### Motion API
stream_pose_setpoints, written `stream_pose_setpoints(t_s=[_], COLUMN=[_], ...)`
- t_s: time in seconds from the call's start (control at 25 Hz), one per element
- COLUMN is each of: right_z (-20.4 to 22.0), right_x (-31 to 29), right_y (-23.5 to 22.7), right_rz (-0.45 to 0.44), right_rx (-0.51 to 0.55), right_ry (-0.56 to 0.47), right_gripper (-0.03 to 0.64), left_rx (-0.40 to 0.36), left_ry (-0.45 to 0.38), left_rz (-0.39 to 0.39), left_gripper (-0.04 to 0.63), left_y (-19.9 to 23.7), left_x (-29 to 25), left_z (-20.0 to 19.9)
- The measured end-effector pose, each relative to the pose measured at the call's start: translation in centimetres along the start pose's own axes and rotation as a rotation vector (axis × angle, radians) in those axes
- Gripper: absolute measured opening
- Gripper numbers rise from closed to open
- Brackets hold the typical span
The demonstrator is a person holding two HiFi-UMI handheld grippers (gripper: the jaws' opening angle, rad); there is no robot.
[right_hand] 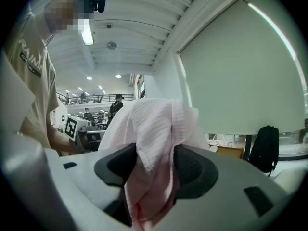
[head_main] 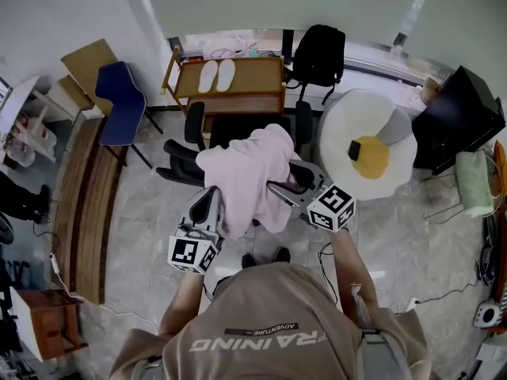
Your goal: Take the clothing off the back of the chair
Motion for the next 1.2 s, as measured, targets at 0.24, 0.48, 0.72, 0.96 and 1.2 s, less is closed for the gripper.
stream_pose_setpoints(t_s=[0.24,0.48,0.72,0.96,1.2], right_z=[0.0,0.0,-0.7,-2.1,-3.3], right_x=[-0.2,0.8,2.5,4.0,5.2], right_y=[0.9,1.8,2.8,3.9,5.0], right_rz=[0.024,-0.022,-0.114,-0.214,-0.279], right_rx=[0.066,0.064,0.013,-0.048,-0.069], right_ry=[0.007,-0.014,-0.081,-0.181,-0.238], right_gripper=[0.154,0.106,0.098,0.092,0.092], left_rx=[0.001,0.006,0.006,0.017,0.009], left_ry=[0.011,0.015,0.021,0.016,0.012], left_rz=[-0.019,-0.005,0.018,0.032,0.026], left_gripper=[0.014,0.014,0.014,0.014,0.014], left_y=[0.7,0.8,0.1,-0.3,-1.3], left_x=[0.4,0.3,0.0,-0.4,-0.5], left_z=[0.3,0.4,0.2,0.3,-0.5])
Point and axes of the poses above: the fingertips, and each gripper's own axes: x backward along the fingers, y to its left, z out of its underside, the point moved 5 cm from there along x, backward along the fingers, and after that the axes turned 10 degrees about -x, right-handed, at the moved point
